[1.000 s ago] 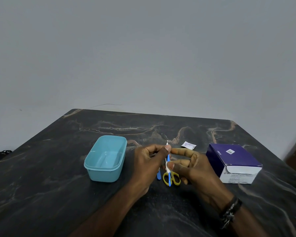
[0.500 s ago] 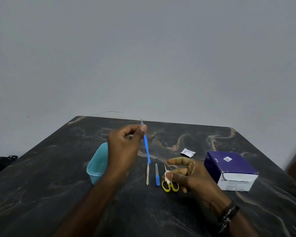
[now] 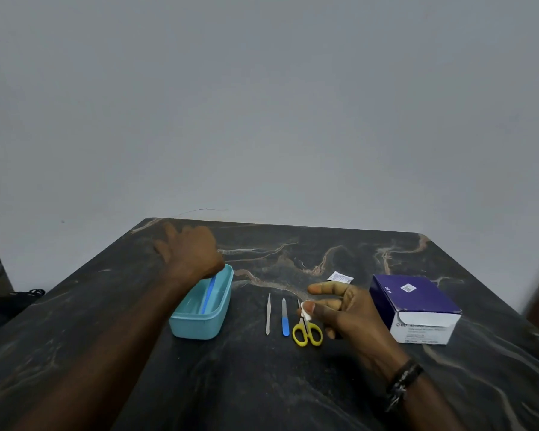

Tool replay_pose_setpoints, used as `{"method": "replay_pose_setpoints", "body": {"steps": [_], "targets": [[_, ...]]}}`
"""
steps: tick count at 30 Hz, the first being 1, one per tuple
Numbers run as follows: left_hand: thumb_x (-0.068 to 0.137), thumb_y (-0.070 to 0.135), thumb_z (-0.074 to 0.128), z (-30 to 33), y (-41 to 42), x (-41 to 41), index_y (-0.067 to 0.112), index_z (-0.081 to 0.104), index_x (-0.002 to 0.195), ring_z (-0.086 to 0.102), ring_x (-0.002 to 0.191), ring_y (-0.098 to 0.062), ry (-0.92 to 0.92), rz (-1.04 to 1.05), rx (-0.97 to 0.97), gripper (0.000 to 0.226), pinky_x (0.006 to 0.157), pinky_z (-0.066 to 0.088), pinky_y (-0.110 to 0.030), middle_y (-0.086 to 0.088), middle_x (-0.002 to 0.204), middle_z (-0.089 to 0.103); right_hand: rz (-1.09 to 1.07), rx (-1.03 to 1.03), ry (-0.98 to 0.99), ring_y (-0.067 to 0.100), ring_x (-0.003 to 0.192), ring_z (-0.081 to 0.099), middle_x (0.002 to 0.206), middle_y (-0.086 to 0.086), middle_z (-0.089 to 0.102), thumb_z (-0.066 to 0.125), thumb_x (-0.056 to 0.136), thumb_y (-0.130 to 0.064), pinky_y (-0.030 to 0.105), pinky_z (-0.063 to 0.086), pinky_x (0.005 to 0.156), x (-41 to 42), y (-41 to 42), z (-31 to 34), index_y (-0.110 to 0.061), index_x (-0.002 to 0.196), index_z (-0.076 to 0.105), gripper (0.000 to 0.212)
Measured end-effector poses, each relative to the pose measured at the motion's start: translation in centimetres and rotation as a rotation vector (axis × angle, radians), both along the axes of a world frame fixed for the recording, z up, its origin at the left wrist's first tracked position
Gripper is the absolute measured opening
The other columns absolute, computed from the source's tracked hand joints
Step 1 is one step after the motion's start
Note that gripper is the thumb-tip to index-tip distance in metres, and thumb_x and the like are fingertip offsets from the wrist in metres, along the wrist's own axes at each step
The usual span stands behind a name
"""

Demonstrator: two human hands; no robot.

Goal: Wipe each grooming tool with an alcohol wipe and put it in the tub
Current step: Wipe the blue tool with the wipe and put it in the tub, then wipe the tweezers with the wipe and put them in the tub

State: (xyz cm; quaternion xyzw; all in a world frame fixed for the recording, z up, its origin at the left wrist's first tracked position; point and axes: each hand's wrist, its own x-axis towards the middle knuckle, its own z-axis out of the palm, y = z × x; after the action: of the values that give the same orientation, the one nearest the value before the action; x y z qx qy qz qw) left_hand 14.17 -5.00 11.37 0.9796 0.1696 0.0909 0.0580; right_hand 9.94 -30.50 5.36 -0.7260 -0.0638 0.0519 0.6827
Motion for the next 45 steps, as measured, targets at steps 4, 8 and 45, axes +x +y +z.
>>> {"method": "replay_pose_setpoints", "body": {"steps": [4, 8, 45], "targets": [[0.072, 0.031, 0.07, -0.3, -1.1, 0.2, 0.018, 0.058, 0.096, 0.006, 0.141, -0.048, 0.156, 0.015, 0.044, 0.03, 0.103, 0.028, -0.059, -0.016, 0.138, 0.048, 0.018, -0.012, -0.022, 0.012, 0.049, 0.061, 0.085, 0.019, 0.076, 0.074, 0.08, -0.005, 0.019, 0.043, 0.039, 0.0, 0.0, -0.1, -0.002, 0.101, 0.064, 0.023], [0.072, 0.025, 0.07, -0.9, -1.2, 0.5, 0.014, 0.055, 0.124, -0.011, 0.141, -0.052, 0.259, 0.026, 0.079, 0.055, 0.103, 0.024, -0.064, -0.023, 0.15, 0.031, 0.023, 0.014, -0.034, 0.014, 0.042, 0.054, 0.084, 0.023, 0.075, 0.075, 0.08, -0.006, 0.02, 0.043, 0.038, 0.1, 0.1, -0.2, 0.003, 0.096, 0.064, 0.022], [0.089, 0.009, 0.058, -5.8, -10.3, -3.1, 0.007, 0.062, 0.098, 0.064, 0.1, -0.026, 0.029, -0.278, -0.081, 0.011, 0.068, 0.043, -0.028, -0.012, 0.108, 0.066, -0.142, 0.13, -0.116, 0.006, 0.062, 0.068, 0.072, 0.004, 0.076, 0.067, 0.087, -0.004, 0.017, 0.045, 0.05, 1.5, -0.6, -1.7, -0.008, 0.093, 0.073, 0.01]]}}
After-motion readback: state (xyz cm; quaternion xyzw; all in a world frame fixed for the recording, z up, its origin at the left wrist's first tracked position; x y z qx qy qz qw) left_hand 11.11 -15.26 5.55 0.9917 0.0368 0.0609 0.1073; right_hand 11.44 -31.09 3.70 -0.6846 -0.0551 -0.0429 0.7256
